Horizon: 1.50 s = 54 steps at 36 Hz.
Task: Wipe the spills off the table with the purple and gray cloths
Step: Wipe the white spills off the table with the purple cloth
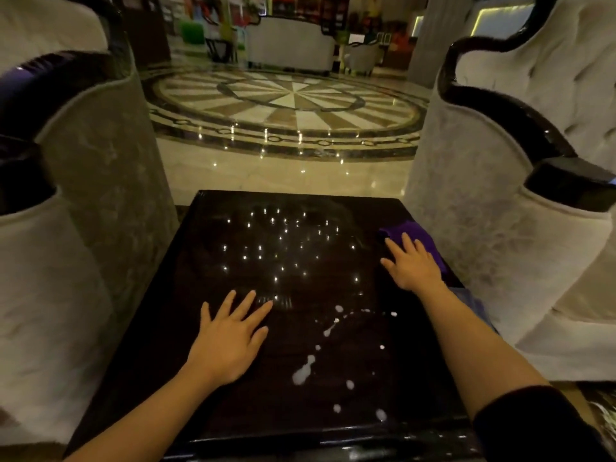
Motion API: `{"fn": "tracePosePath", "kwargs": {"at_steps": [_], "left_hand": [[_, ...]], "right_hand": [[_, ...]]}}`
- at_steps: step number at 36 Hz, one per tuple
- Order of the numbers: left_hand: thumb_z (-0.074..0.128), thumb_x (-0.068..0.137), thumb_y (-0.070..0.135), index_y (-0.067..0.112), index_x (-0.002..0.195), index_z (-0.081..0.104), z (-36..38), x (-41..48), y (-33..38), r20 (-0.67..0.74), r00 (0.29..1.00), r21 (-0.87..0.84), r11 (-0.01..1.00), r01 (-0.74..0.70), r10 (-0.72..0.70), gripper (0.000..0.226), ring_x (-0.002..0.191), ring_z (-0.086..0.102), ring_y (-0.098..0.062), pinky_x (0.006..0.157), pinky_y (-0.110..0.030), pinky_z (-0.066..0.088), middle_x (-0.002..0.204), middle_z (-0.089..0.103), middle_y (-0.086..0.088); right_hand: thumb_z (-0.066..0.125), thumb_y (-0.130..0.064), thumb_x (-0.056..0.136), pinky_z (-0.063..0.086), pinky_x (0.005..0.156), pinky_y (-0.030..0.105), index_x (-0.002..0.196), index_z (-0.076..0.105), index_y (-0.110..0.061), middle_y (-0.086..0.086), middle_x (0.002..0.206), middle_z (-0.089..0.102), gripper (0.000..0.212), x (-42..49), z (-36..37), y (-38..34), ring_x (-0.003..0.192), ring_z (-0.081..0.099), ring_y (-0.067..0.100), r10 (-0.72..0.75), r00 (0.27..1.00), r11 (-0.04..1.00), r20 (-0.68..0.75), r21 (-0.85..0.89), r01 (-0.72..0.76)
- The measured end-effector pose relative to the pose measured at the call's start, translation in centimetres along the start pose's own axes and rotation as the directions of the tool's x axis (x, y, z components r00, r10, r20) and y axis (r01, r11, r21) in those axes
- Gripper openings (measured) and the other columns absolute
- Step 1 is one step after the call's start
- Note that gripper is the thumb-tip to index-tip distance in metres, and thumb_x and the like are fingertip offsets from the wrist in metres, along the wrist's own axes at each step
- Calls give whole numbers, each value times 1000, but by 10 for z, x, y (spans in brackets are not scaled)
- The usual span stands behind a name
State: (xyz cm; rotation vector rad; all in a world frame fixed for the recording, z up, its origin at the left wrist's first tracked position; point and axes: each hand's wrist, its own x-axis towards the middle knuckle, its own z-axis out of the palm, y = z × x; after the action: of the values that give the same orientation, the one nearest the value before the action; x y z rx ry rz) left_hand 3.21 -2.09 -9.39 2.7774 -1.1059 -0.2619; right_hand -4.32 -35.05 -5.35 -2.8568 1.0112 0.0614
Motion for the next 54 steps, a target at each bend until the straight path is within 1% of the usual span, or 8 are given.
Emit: {"fn": "tracePosePath", "kwargs": {"at_steps": [4, 11, 17, 22, 29, 37, 47, 54], "left_hand": [[18, 93, 49, 42, 140, 4, 0, 2, -1, 4, 1000, -4, 1000, 6, -6, 49, 142, -11, -23, 112, -55, -5, 156, -1, 7], [18, 93, 49, 43, 139, 1, 0, 1, -1, -4, 1000, 14, 1000, 16, -16, 50, 142, -12, -21, 113, -53, -5, 156, -2, 7], [16, 93, 49, 42, 137, -5, -1, 1, -1, 3, 1000, 42, 999, 20, -20, 50, 141, -13, -21, 113, -53, -6, 155, -4, 8], [16, 93, 49, 43, 137, -5, -1, 1, 0, 13, 1000, 46, 999, 21, -21, 49, 141, -14, -21, 113, -53, -7, 155, -5, 8], [16, 94, 48, 43, 140, 1, -2, 0, 1, 22, 1000, 56, 998, 15, -17, 49, 142, -13, -22, 113, -54, -5, 156, -4, 7], [18, 94, 46, 42, 140, 5, -3, -1, 2, -2, 1000, 36, 999, 13, -13, 48, 142, -9, -24, 112, -56, -2, 156, 0, 6], [18, 95, 45, 39, 141, 7, -3, -1, 2, -4, 1000, 18, 1000, -2, 2, 48, 142, -7, -28, 111, -58, -3, 156, 3, 2], [16, 95, 45, 37, 141, 7, -1, 0, 1, -8, 1000, 47, 999, -15, 16, 48, 142, -5, -30, 111, -60, 0, 156, 5, -1]], "right_hand": [[31, -45, 95, 10, 114, 50, 143, 10, -30, 11, 156, -4, 55, 26, 0, 12, 142, 0, 35, 63, 998, 996, -29, 68, -60], [30, -48, 95, 8, 114, 50, 144, 9, -31, 22, 154, -6, 56, 55, 8, 26, 140, 1, 40, 156, 988, 975, 1, 158, -155], [26, -49, 95, 10, 113, 51, 144, -2, -27, 27, 152, -1, 60, 67, 10, 25, 139, 7, 43, 282, 959, 931, -3, 242, -273], [30, -39, 97, 13, 112, 50, 143, 12, -28, 23, 153, 5, 51, 70, 13, 26, 137, 11, 42, 308, 951, 930, -13, 216, -298], [33, -32, 96, 20, 109, 49, 140, 24, -29, 16, 151, 20, 45, 59, 12, 22, 133, 19, 42, 222, 974, 962, -32, 170, -214], [35, -32, 96, 28, 103, 49, 138, 28, -33, 14, 149, 25, 43, 24, 15, -7, 127, 27, 40, 4, 998, 991, -55, 131, 3], [41, -30, 95, 30, 102, 51, 133, 38, -33, 11, 146, 31, 38, -40, 26, -49, 127, 29, 38, -203, 977, 971, -63, 118, 209], [45, -29, 93, 31, 100, 46, 128, 46, -32, 8, 142, 36, 34, -88, 35, -72, 123, 33, 35, -319, 945, 933, -73, 148, 327]]}}
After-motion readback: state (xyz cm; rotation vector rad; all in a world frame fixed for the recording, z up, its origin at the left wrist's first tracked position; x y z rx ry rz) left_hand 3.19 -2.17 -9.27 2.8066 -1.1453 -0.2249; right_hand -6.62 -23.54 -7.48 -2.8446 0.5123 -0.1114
